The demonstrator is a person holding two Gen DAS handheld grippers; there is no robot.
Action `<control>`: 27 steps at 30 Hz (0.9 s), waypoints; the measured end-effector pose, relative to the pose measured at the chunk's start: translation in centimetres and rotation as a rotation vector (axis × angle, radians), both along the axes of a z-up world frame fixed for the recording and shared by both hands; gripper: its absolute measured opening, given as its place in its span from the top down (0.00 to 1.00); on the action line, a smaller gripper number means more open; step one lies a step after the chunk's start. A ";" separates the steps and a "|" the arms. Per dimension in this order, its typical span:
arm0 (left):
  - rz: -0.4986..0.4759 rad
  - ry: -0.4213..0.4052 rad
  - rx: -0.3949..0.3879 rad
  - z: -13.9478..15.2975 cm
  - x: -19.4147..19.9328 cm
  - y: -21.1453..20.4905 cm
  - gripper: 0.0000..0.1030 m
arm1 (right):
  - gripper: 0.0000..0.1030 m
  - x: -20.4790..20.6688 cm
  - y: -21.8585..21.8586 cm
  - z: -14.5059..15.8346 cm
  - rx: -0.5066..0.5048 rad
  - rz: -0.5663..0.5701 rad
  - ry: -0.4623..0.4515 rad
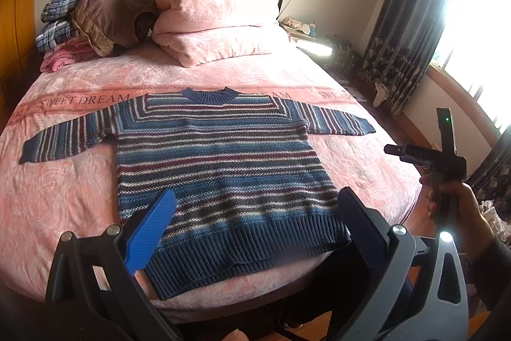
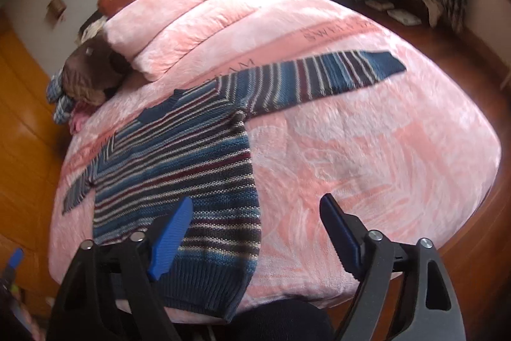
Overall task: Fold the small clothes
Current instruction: 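Reach the right tool to the sweater sleeve cuff and grasp it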
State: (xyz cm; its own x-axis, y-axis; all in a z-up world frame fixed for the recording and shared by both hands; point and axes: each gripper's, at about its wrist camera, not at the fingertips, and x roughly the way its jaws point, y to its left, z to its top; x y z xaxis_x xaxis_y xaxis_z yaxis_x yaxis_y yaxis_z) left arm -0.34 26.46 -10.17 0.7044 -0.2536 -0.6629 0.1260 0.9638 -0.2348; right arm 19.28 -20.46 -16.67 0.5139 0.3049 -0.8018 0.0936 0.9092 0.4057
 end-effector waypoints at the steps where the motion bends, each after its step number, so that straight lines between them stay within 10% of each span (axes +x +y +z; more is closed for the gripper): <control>1: -0.013 -0.003 -0.001 -0.3 0.3 -0.3 0.02 | 0.40 1.3 -2.6 -1.8 0.100 -0.055 0.052; 4: -0.043 0.015 -0.027 -1.6 1.7 -1.1 0.02 | 0.58 4.4 -9.2 -6.8 0.353 -0.197 0.147; 10: -0.068 0.063 -0.074 -3.9 5.3 -2.4 0.02 | 0.59 10.6 -18.7 -11.8 0.578 -0.423 0.088; 27: -0.055 0.235 -0.201 -12.3 14.4 -4.1 0.02 | 0.62 24.8 -28.8 -19.2 0.564 -0.642 0.065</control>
State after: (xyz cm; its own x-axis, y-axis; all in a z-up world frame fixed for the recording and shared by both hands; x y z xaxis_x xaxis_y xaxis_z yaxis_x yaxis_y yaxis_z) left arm 14.07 22.38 -22.46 0.5192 -0.4299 -0.7387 0.0962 0.8882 -0.4493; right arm 44.05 -49.30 -35.91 0.6817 0.3328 -0.6516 0.5601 0.3357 0.7574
